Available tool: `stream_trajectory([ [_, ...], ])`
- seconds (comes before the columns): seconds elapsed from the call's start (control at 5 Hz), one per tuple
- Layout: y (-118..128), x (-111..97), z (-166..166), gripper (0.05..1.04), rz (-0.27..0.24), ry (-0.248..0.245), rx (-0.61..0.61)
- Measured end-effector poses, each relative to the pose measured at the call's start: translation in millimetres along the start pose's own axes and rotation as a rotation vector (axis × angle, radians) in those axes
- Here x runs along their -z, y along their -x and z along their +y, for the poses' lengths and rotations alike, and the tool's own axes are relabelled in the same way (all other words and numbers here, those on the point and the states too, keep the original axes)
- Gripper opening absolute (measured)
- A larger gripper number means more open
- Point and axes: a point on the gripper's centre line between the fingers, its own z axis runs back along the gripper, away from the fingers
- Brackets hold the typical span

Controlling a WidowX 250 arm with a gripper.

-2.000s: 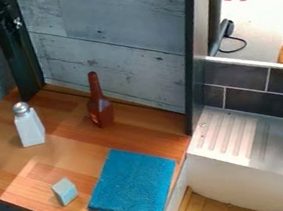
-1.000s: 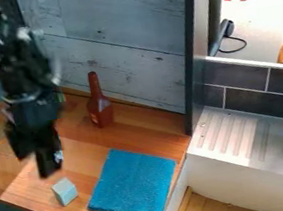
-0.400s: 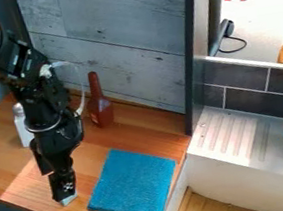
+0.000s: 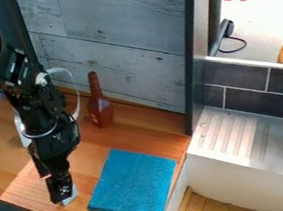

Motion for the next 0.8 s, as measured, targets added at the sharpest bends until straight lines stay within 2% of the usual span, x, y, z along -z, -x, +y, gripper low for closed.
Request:
stream_trajectory([
  [0.2, -5.1, 6.5, -6.1, 1.001, 0.004, -0.036, -0.001],
  [0.4, -6.8, 14.3, -8.2, 0.953, 0.006, -0.082, -0.030],
  [0.6, -6.0, 26.6, -8.1, 0.708, 0.030, -0.106, -0.038],
  [0.8, -6.1, 27.9, -6.4, 0.548, 0.029, -0.118, -0.059],
])
